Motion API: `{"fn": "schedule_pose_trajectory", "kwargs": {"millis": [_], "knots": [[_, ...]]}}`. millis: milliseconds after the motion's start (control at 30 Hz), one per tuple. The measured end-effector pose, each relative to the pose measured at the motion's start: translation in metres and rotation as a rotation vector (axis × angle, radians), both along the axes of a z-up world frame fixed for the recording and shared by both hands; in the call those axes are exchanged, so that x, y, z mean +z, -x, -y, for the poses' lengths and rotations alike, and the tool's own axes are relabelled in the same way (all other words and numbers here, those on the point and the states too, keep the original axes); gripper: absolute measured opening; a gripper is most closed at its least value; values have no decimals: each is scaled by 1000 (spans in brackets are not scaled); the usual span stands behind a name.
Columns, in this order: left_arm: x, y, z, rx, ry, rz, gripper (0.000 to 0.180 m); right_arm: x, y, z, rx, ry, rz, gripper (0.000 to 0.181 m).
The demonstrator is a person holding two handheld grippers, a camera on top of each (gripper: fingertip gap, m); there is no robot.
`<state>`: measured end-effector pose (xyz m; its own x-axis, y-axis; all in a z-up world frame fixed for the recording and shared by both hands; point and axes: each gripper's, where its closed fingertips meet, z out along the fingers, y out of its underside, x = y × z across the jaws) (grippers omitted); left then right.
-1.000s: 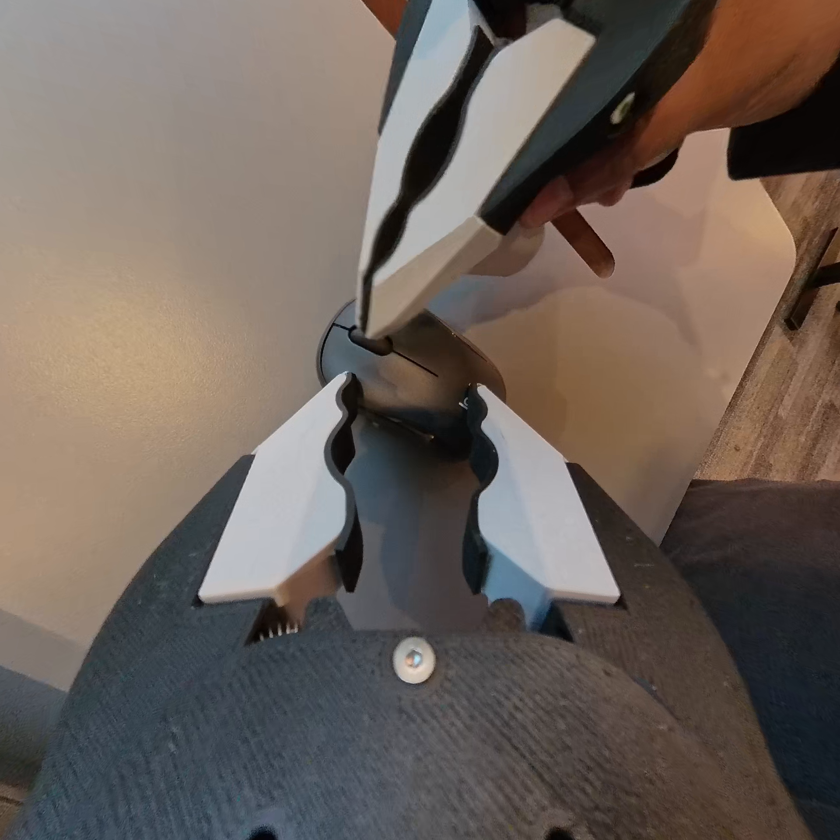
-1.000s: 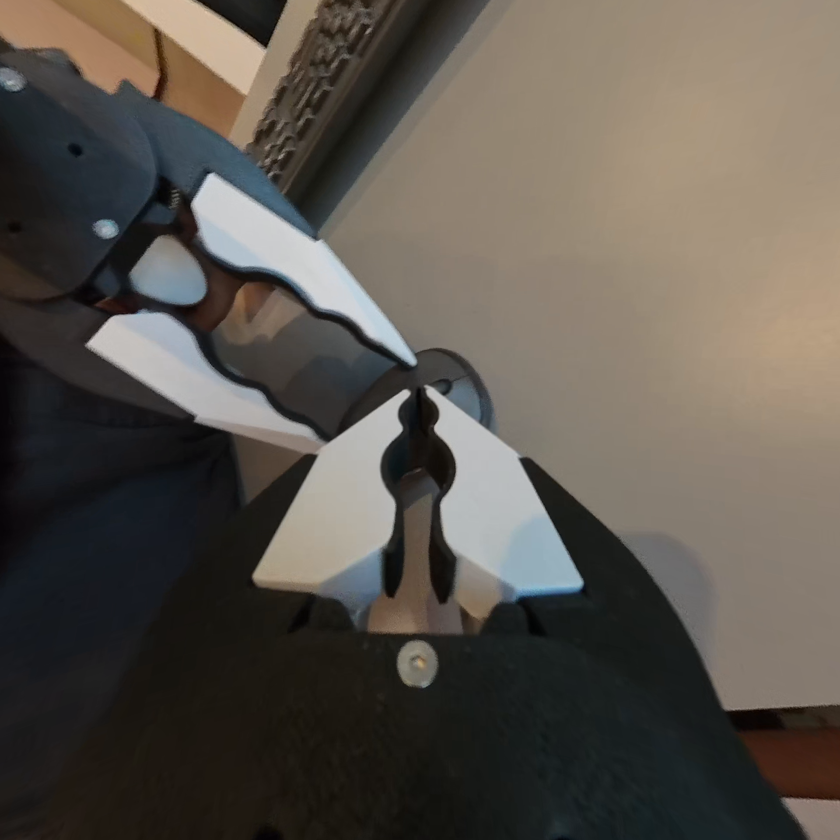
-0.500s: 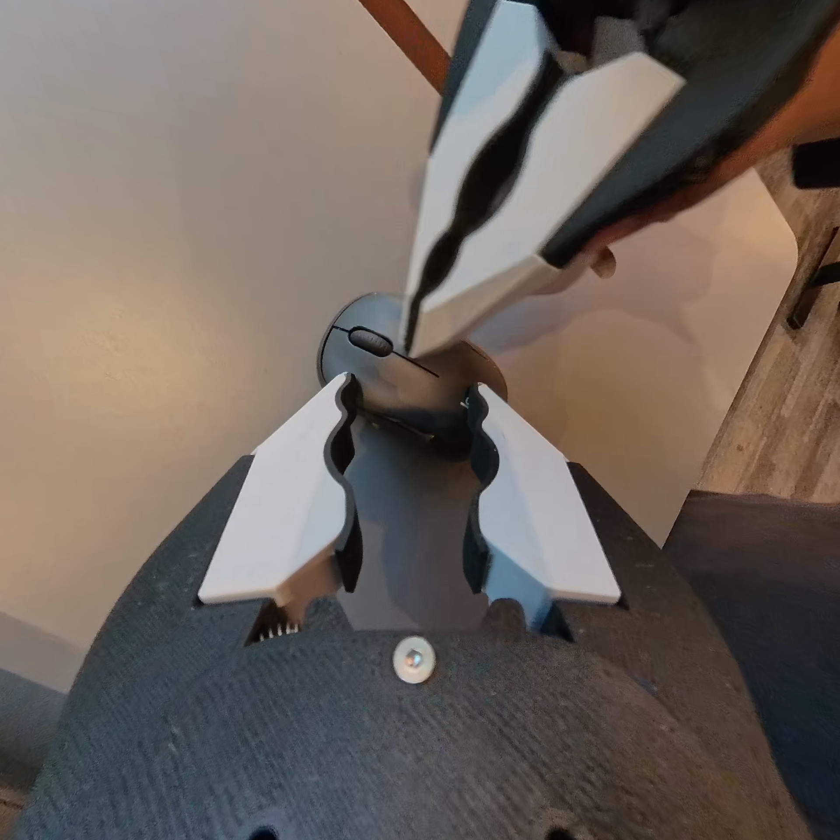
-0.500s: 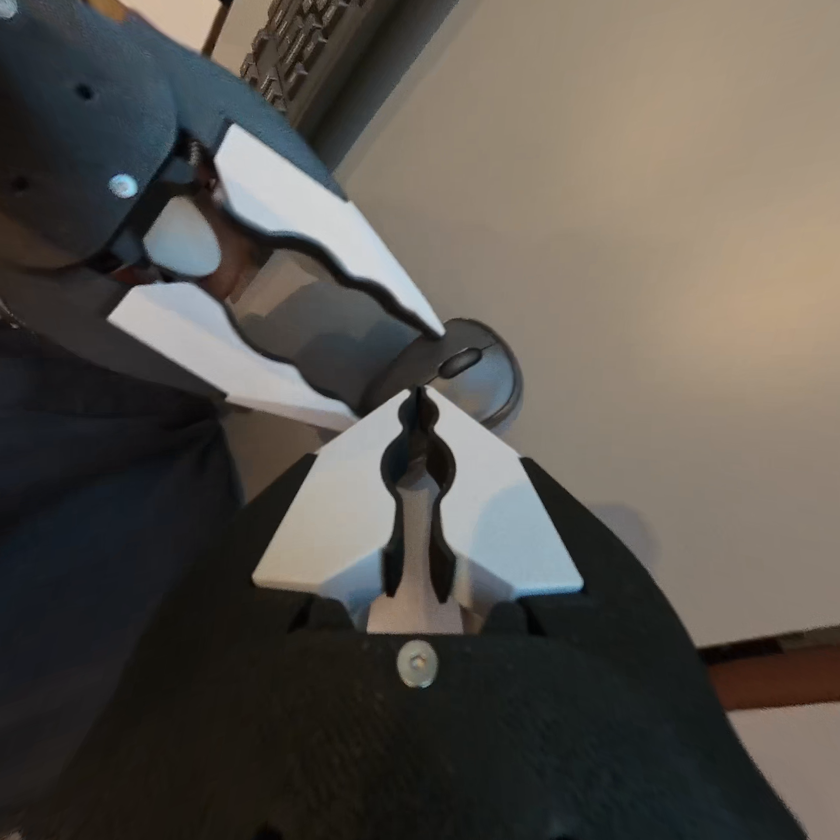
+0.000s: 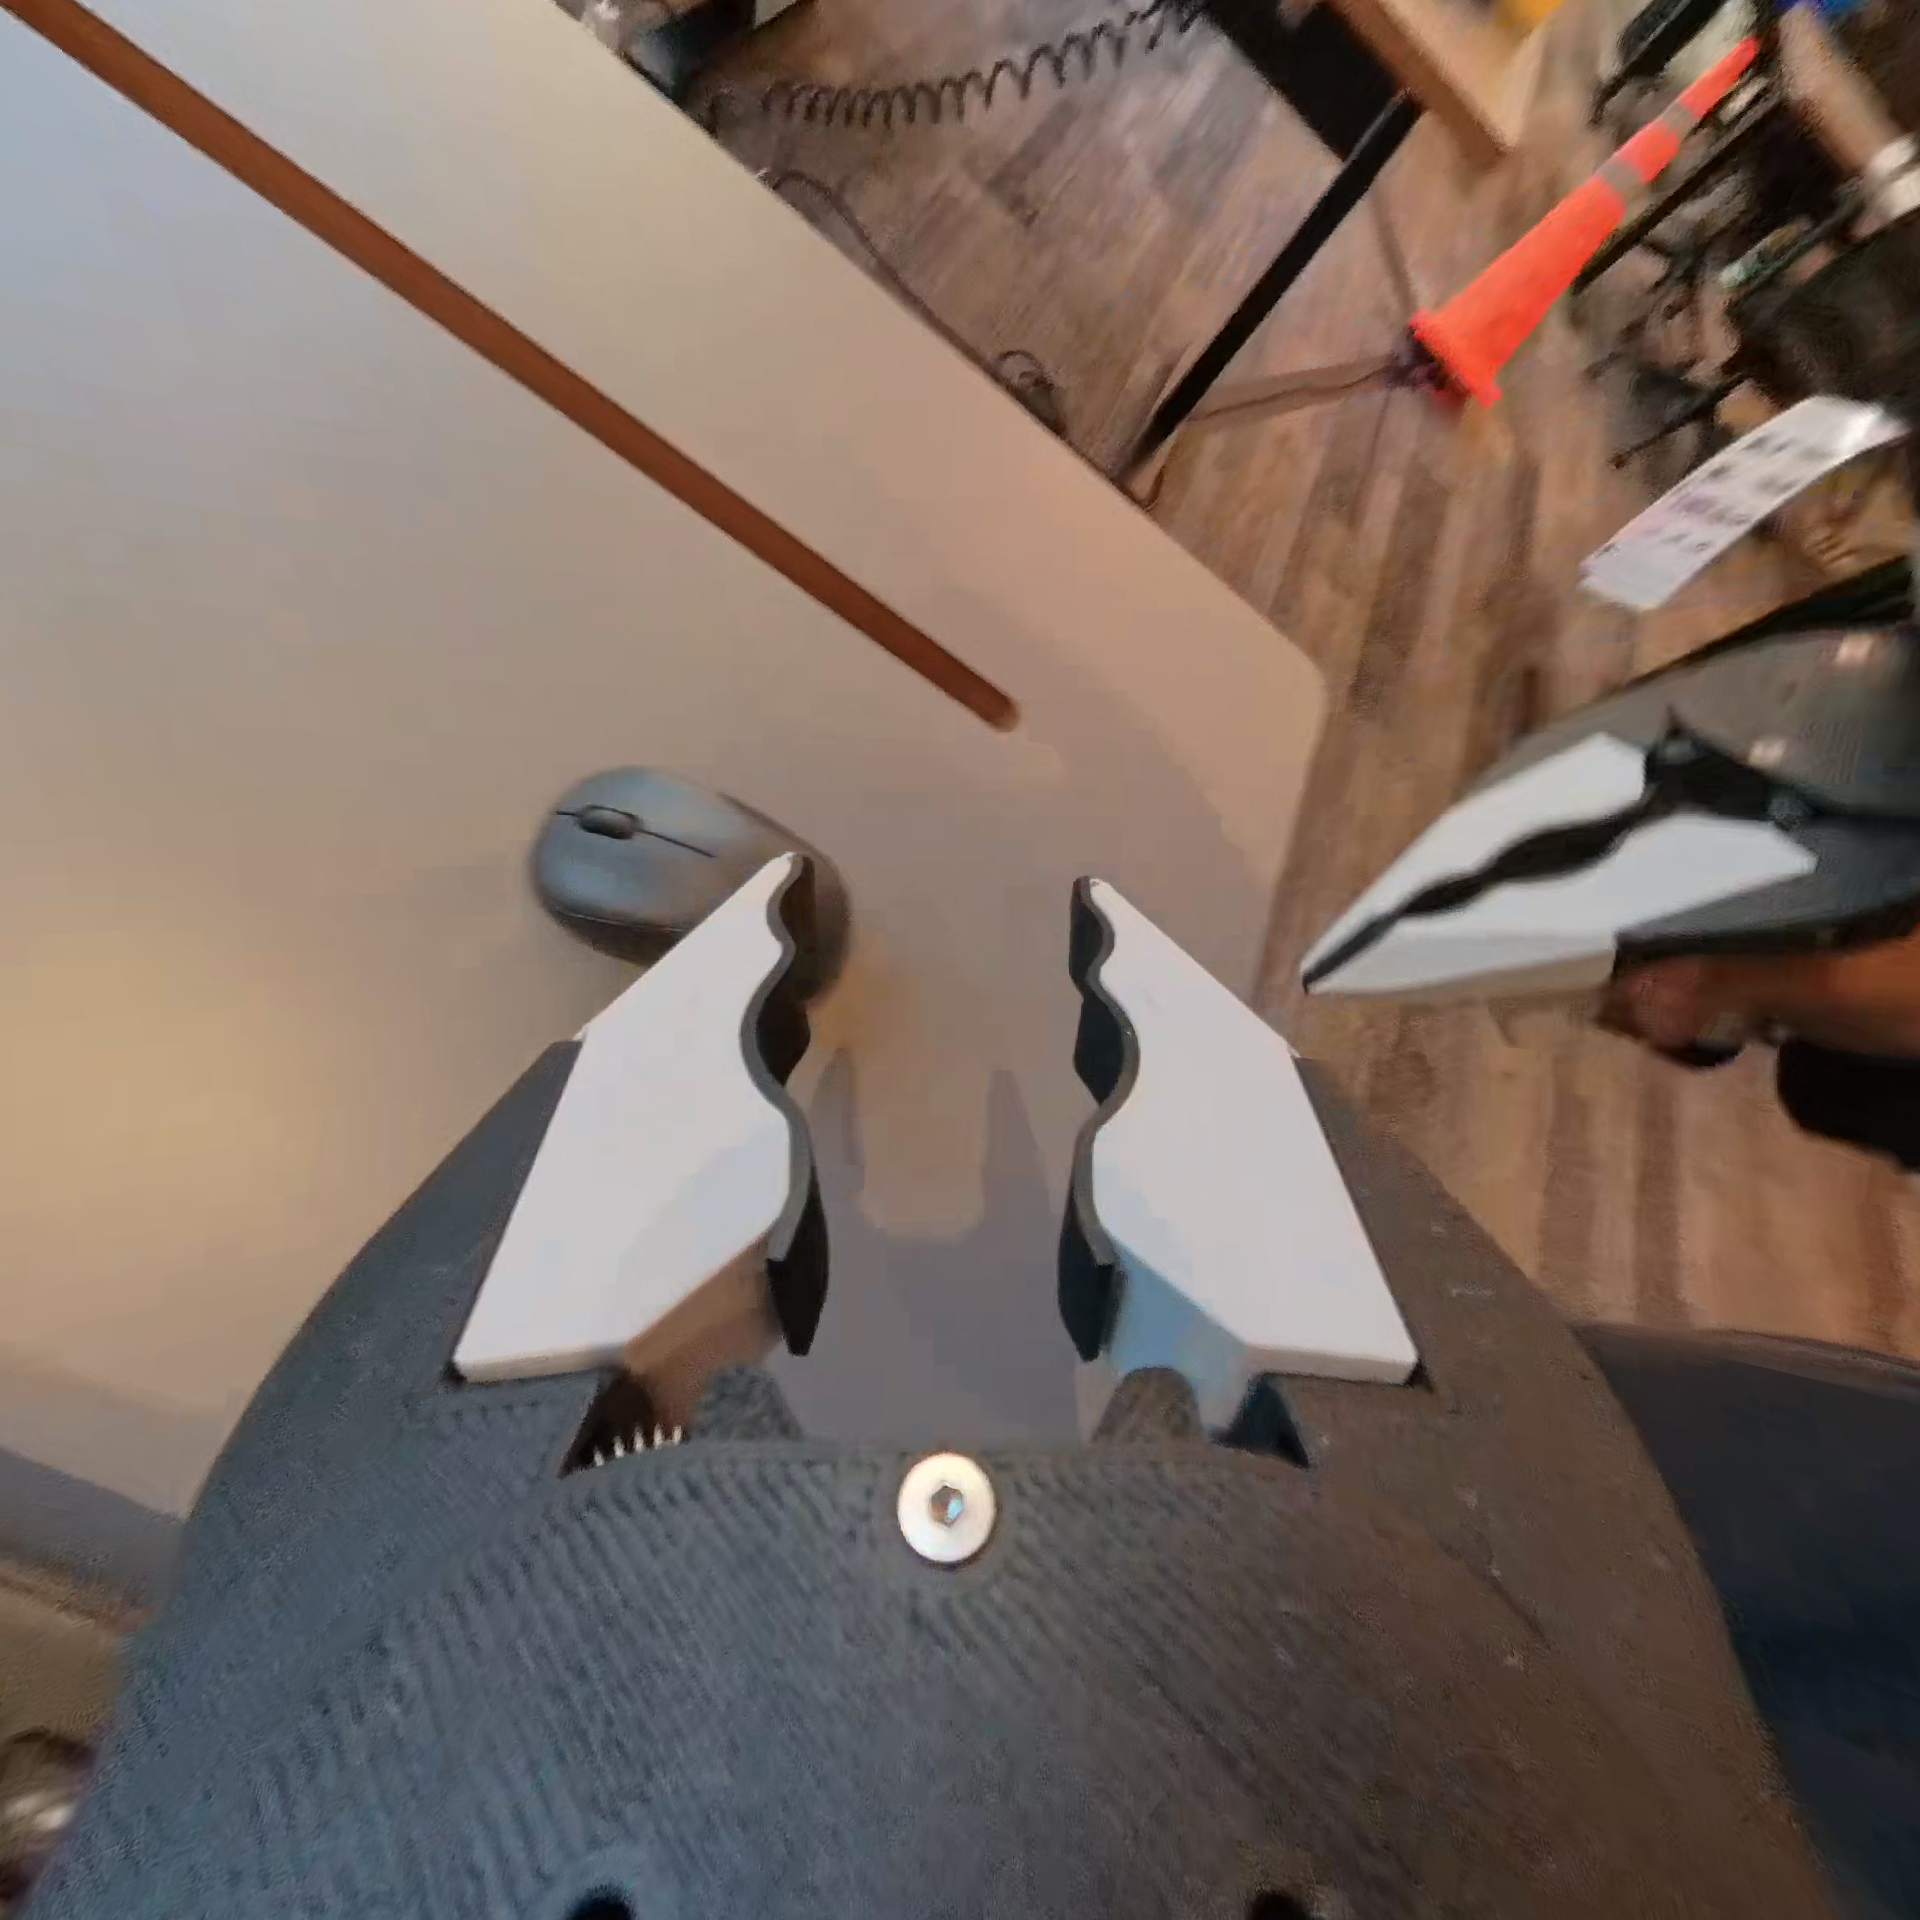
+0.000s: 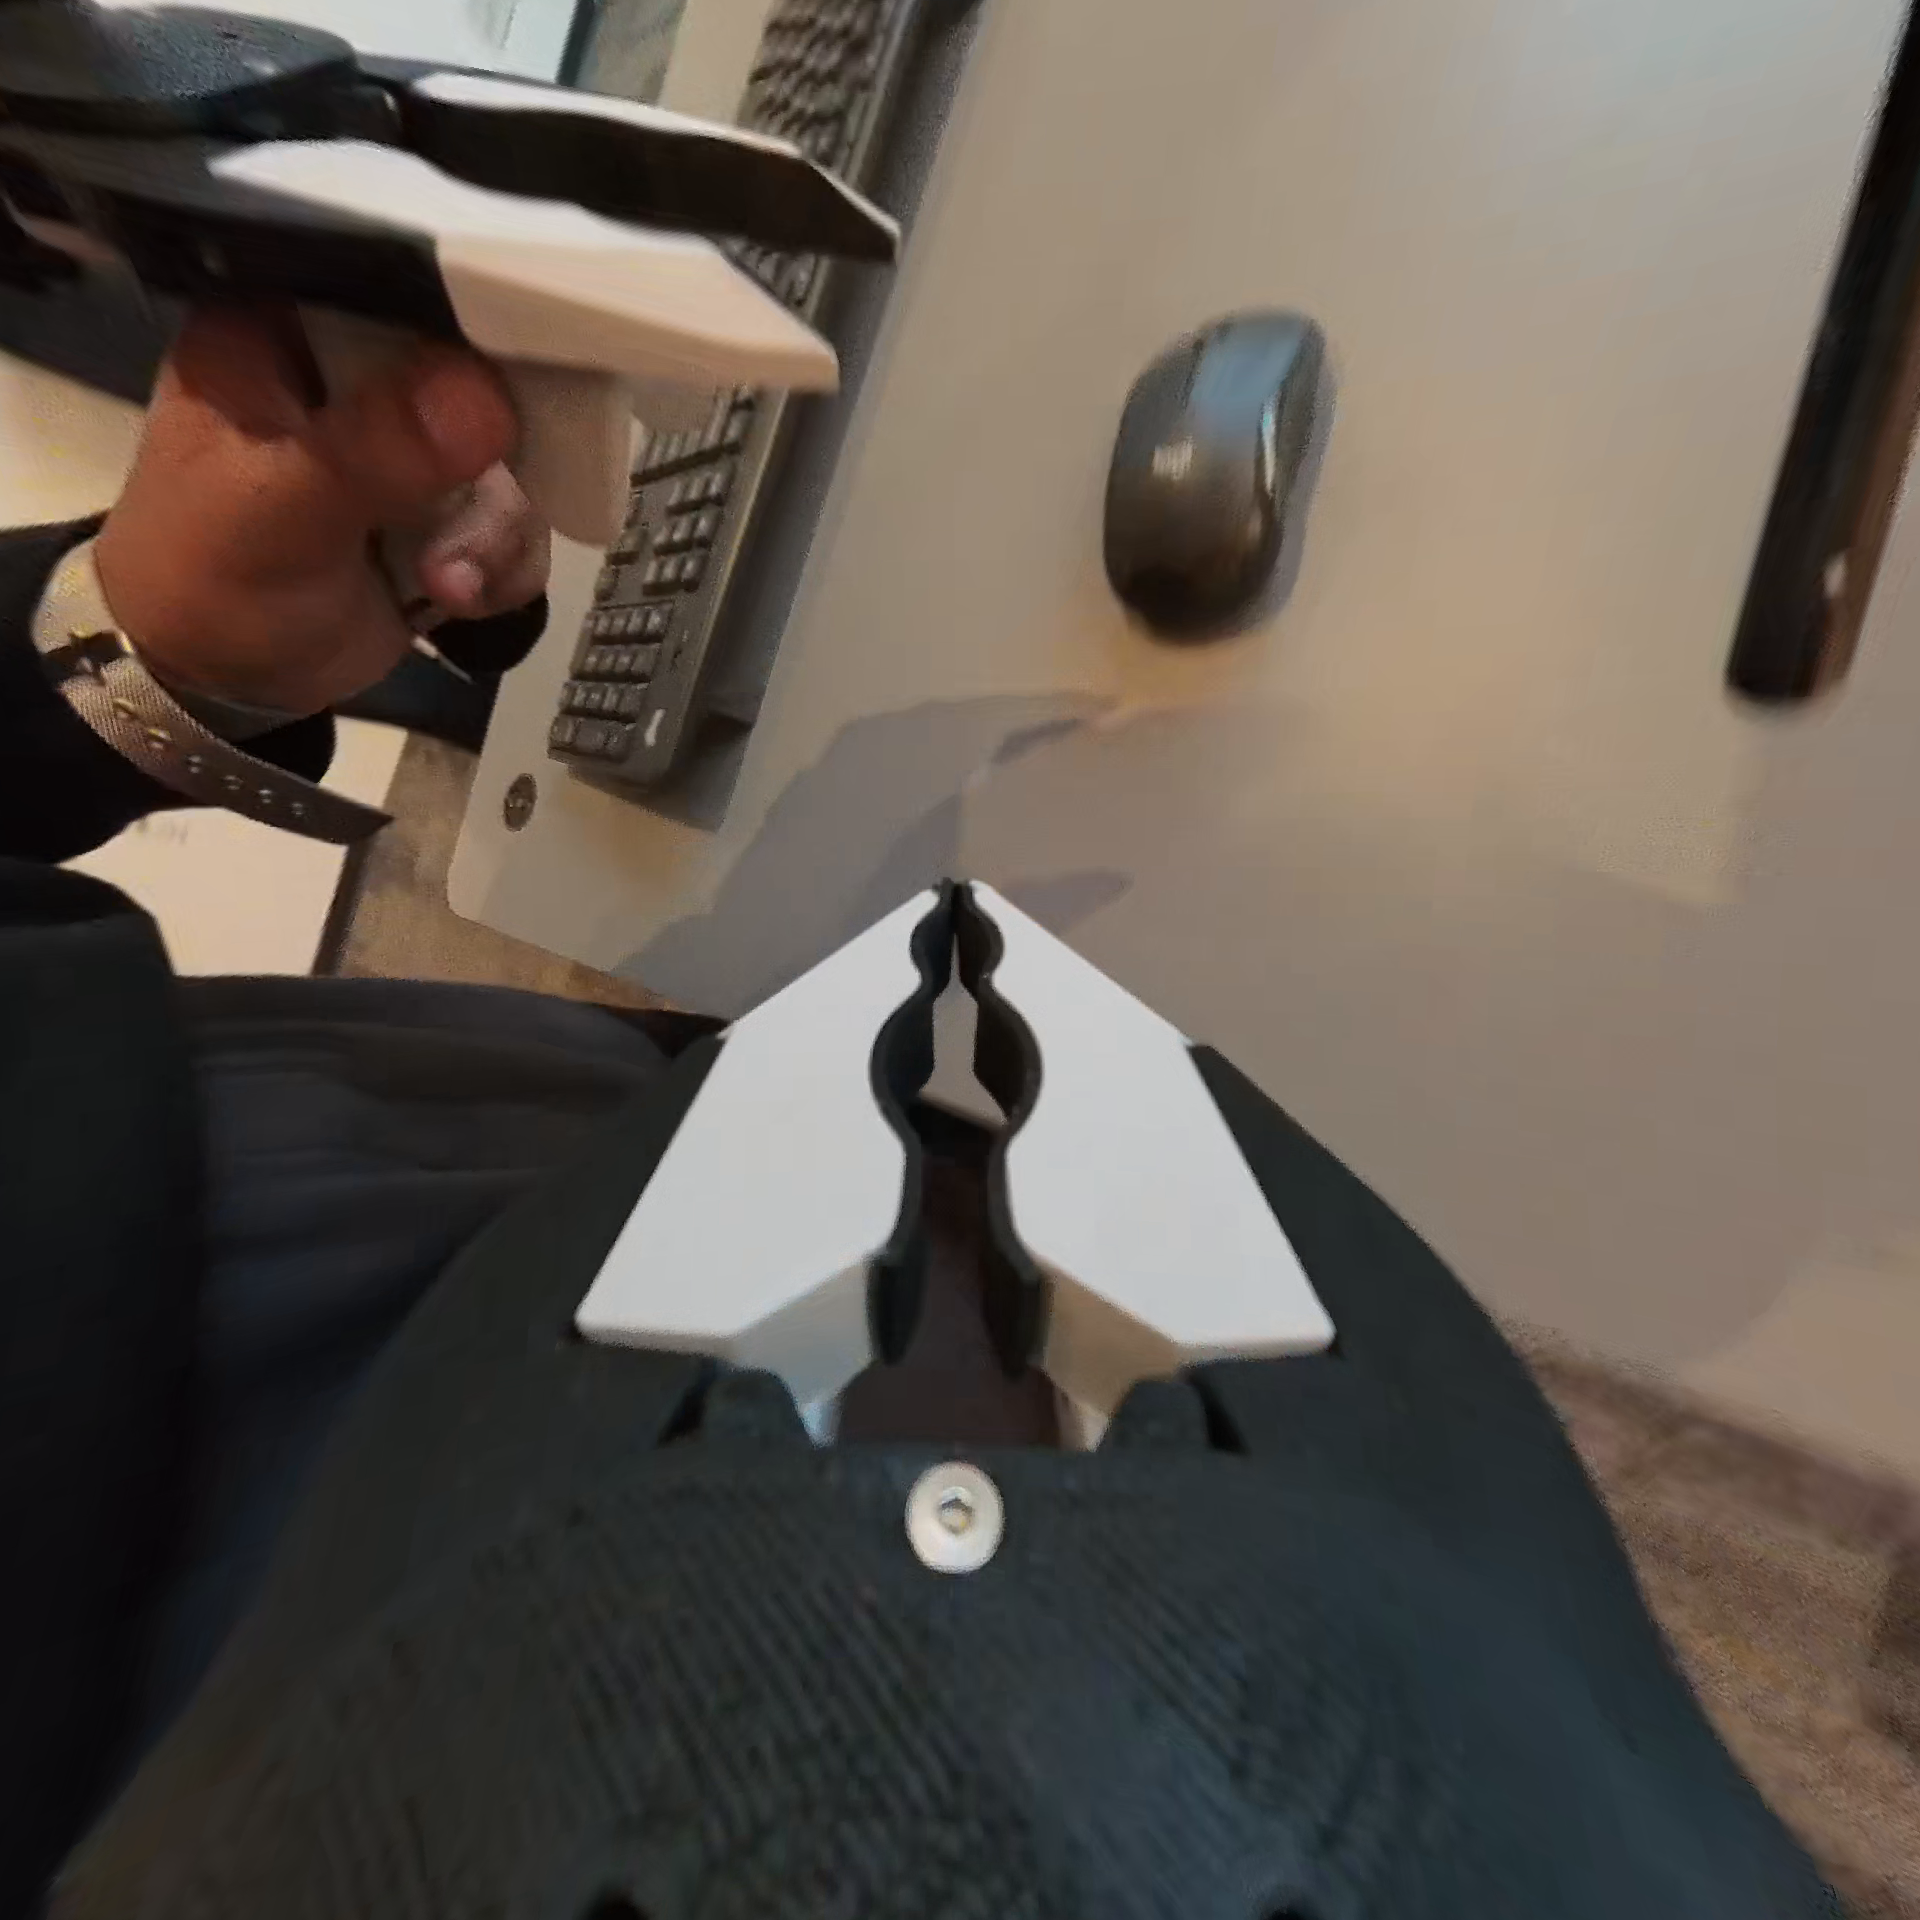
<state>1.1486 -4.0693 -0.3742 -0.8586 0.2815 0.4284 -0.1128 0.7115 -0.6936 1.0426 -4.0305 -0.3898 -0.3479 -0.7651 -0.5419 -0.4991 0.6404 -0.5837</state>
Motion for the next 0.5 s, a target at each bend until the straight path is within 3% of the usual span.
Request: {"fn": "schedule_pose_trajectory", "kwargs": {"millis": [267,500], "knots": [[6,113,-38,-183,-43,-128,48,6,140,-63,-443,-18,23,0],[15,258,-19,-468,-19,-28,49,18,281,-45,-767,79,138,6]]}}
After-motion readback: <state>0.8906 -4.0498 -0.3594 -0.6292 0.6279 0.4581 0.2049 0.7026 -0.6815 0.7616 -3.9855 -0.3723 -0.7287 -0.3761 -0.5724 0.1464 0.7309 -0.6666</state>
